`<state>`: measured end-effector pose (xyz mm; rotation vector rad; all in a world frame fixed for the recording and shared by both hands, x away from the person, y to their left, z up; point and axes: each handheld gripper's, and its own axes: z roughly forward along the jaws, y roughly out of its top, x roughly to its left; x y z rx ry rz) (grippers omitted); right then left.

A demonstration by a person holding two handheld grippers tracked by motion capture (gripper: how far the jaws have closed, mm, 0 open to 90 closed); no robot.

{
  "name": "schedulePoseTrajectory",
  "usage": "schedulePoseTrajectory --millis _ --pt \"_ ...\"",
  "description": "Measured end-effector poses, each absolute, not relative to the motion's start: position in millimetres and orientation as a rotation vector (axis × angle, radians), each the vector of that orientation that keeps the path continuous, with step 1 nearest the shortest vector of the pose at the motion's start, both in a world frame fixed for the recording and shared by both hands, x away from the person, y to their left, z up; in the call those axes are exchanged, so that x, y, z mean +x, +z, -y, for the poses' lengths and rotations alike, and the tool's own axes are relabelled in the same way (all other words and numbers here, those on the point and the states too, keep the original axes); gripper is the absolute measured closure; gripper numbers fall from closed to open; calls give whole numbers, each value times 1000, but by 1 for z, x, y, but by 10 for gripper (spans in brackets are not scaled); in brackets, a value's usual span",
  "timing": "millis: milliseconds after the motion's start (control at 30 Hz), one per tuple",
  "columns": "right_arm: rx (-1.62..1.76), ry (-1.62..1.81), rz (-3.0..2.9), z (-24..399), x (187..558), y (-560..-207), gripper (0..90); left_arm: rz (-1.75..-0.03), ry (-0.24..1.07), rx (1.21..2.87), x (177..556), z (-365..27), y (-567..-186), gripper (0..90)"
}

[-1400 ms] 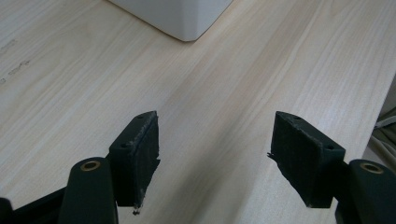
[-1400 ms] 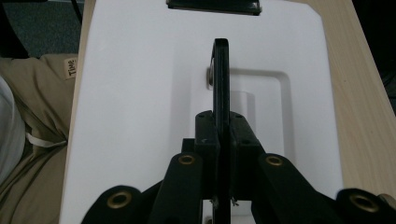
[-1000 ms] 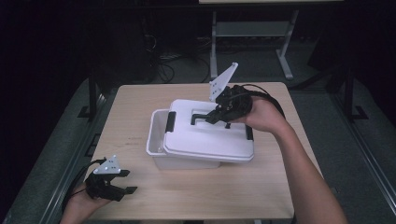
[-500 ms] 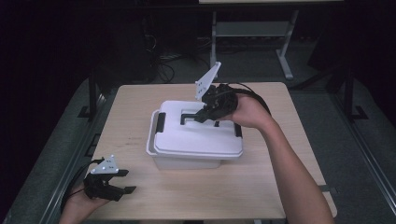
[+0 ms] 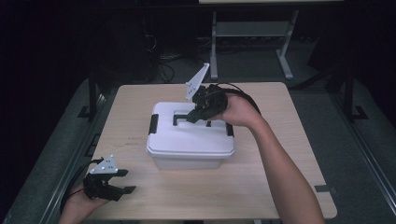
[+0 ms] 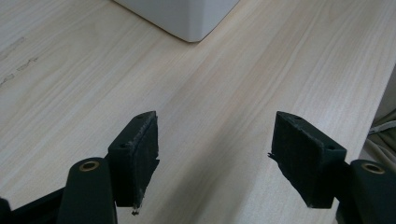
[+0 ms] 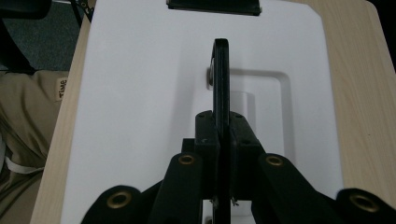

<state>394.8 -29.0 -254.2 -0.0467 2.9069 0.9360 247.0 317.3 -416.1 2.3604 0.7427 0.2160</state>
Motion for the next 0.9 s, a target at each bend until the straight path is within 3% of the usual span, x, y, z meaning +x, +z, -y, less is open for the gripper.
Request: schedulePoseTrajectory --millis 900 --pt "-58 881 -2940 3 420 -278 842 -757 219 2346 246 -322 -417 315"
